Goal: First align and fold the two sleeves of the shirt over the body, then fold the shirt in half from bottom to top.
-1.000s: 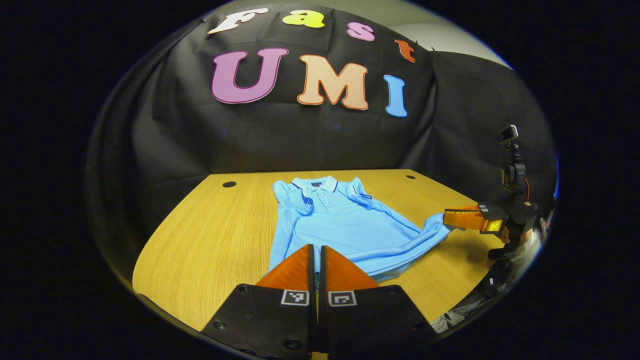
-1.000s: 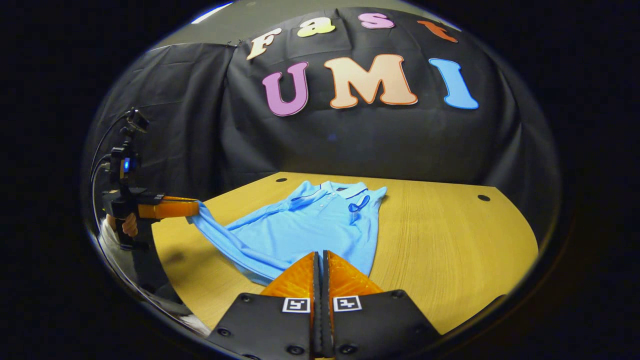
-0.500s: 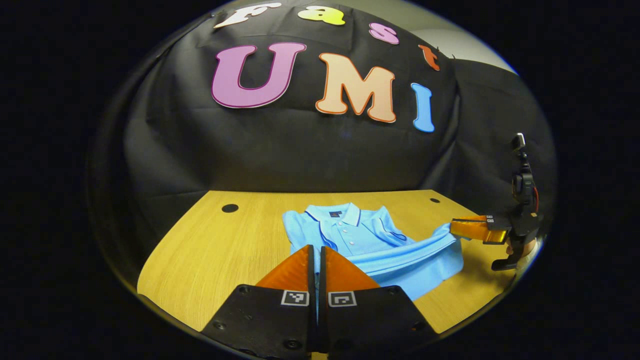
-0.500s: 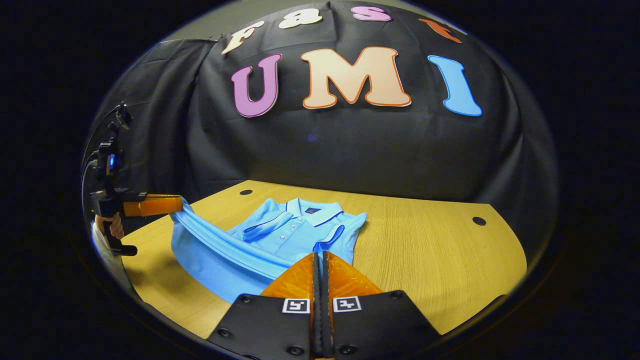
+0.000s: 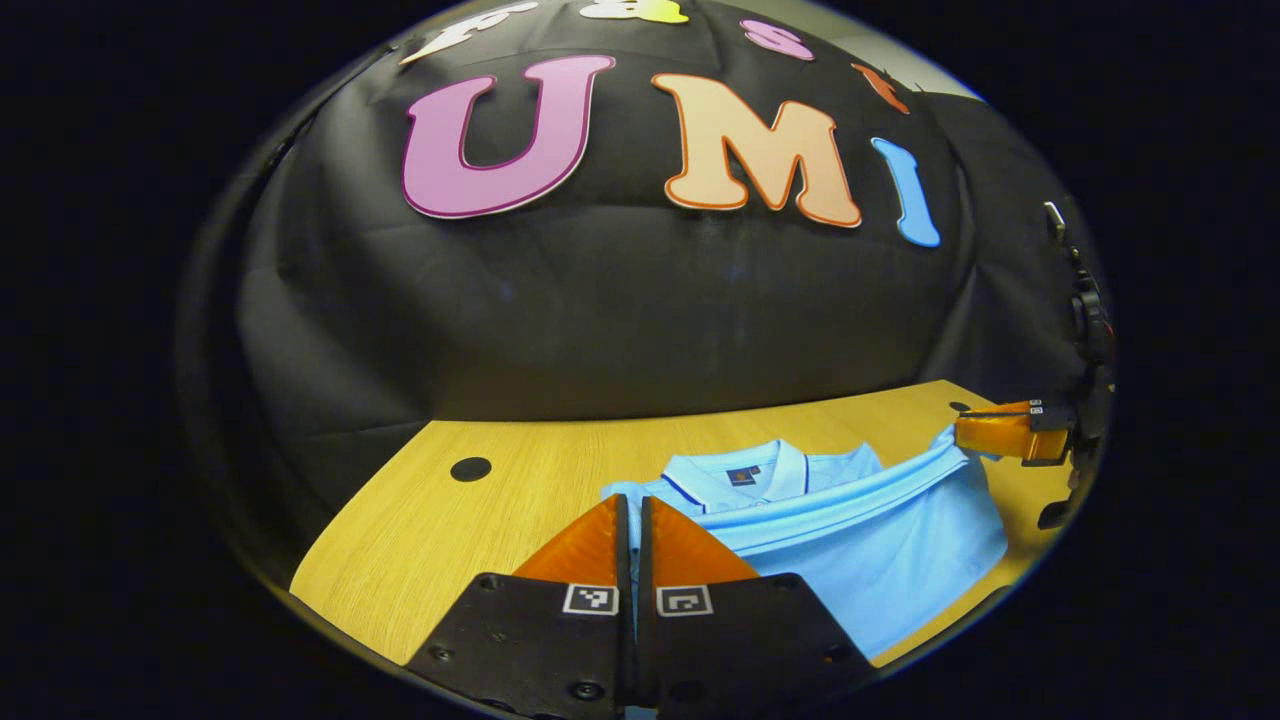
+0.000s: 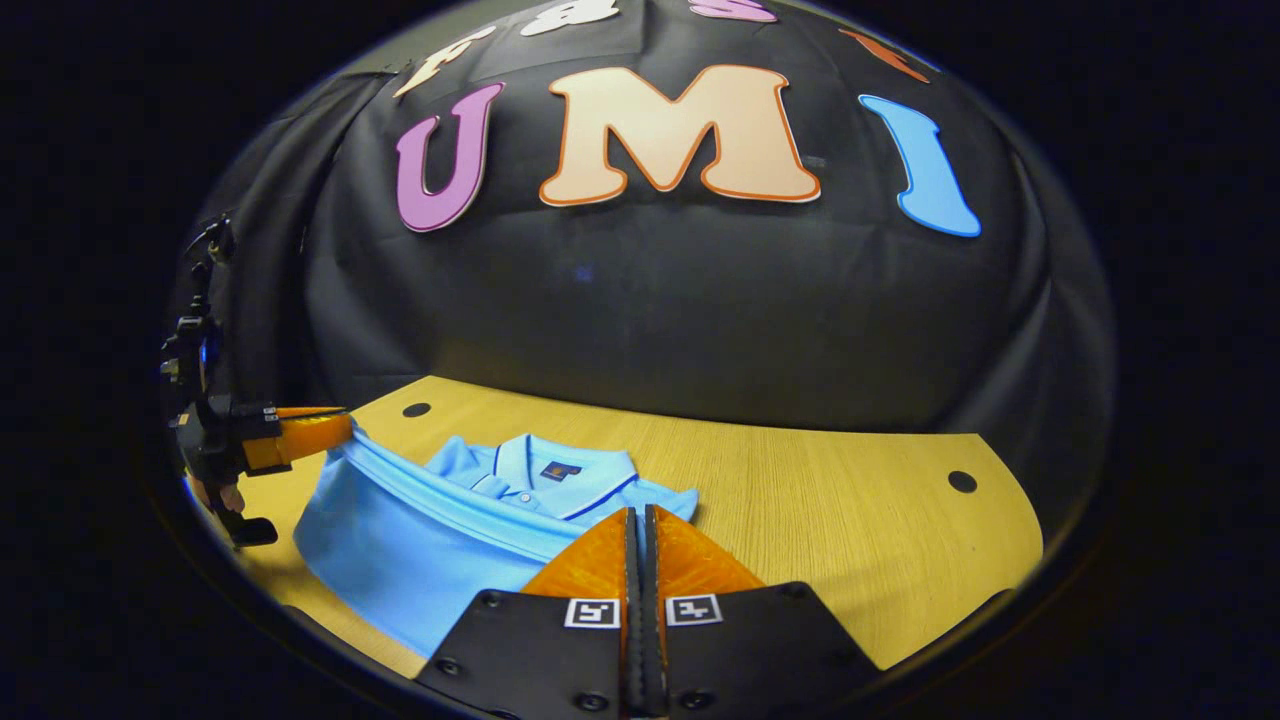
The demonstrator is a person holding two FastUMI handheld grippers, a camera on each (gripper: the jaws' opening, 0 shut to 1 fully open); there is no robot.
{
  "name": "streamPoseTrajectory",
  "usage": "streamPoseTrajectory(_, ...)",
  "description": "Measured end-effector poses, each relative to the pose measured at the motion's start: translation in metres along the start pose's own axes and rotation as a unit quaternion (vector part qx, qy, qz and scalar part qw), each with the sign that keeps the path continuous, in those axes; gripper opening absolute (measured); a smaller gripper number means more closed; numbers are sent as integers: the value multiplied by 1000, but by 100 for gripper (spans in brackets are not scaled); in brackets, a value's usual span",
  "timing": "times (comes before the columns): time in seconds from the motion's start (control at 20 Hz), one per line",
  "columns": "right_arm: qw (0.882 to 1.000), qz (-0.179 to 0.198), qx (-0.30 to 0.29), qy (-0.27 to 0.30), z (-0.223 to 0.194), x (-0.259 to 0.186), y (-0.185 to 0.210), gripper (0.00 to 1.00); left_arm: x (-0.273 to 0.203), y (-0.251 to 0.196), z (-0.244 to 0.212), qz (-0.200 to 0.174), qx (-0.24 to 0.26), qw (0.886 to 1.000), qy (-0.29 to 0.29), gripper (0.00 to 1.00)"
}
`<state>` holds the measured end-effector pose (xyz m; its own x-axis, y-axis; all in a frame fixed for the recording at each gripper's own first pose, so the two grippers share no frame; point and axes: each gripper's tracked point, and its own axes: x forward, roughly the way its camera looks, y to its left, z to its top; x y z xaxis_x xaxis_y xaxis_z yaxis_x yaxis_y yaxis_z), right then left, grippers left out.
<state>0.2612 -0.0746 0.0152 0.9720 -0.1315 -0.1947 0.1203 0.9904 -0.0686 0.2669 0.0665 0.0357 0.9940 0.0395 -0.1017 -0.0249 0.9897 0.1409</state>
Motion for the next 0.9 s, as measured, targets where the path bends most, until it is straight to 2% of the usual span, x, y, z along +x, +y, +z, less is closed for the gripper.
streamPoseTrajectory(0.3, 999, -37, -30, -9, 1, 52, -14, 2, 64, 13, -6, 45, 28, 999, 3, 0)
streamPoseTrajectory(0.45, 999, -39, -2, -6, -6, 63, -16, 2, 77, 23, -9, 67, 42, 997, 1, 0)
streamPoseTrajectory(0.55, 999, -40, 9, 0, -13, 67, -18, 12, 78, 26, -7, 77, 48, 996, -2, 0)
streamPoseTrajectory(0.65, 999, -31, 20, 4, -16, 65, -16, 48, 73, 25, -5, 79, 48, 996, 1, 5)
streamPoseTrajectory(0.8, 999, -18, 27, 0, -16, 51, -11, 100, 60, 33, -2, 97, 53, 994, 4, 72)
streamPoseTrajectory(0.85, 1000, -15, 24, -3, -15, 44, -10, 99, 53, 34, 1, 100, 49, 994, 2, 94)
streamPoseTrajectory(0.9, 1000, -13, 20, -6, -14, 36, -9, 99, 44, 33, 5, 100, 47, 994, -1, 94)
